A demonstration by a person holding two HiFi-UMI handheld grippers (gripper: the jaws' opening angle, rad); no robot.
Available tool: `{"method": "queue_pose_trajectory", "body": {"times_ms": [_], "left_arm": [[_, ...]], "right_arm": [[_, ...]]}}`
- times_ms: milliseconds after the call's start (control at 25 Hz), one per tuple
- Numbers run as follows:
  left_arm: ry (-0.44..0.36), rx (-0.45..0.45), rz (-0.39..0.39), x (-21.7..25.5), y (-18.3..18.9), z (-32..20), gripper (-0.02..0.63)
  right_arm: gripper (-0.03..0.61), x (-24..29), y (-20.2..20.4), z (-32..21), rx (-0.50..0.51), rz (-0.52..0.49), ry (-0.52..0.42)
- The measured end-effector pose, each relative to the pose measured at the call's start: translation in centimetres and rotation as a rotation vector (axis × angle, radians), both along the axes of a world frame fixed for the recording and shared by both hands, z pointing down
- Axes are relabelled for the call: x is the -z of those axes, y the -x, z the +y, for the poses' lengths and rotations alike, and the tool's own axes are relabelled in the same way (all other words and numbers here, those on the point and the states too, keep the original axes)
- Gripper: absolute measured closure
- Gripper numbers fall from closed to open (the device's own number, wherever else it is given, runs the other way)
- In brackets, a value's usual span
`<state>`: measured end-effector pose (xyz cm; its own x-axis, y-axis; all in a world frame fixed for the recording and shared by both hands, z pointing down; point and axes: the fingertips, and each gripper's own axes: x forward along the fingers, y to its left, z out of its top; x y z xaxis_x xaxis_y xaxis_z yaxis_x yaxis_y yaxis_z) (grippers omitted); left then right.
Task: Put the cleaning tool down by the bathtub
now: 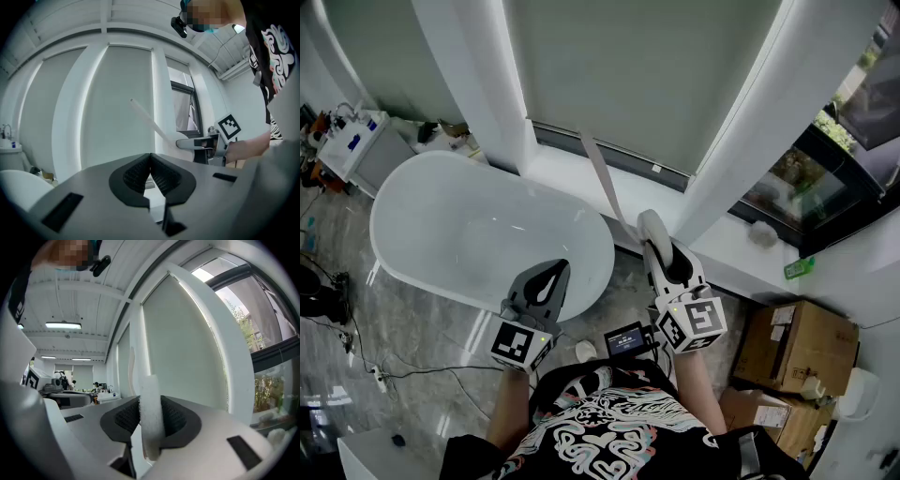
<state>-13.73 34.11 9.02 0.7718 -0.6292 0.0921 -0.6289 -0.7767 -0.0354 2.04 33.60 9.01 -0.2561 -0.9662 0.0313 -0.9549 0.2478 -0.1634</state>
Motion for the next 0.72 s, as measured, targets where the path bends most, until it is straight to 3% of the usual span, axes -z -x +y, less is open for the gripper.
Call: {"method": "queue_pose_trajectory", "body": {"times_ms": [200,360,720], "left_arm": [[0.008,0.081,-0.028,0.6,-0.2,4.0,0.598],[-0.045,0.158,-0.076,1.1,0.3,7.0,0.598],[-0.043,0.181,-0.071,1.6,-1.6,12.3,0.598]], "right_arm": [[0.448,0.2,-2.2,6.0,-0.026,-0.046,0.03],[0.448,0.3,-3.9,9.9,-0.027,-0.077,0.026],[0.448,0.1,-6.9,15.3,-0.039,-0.091,0.011]]}}
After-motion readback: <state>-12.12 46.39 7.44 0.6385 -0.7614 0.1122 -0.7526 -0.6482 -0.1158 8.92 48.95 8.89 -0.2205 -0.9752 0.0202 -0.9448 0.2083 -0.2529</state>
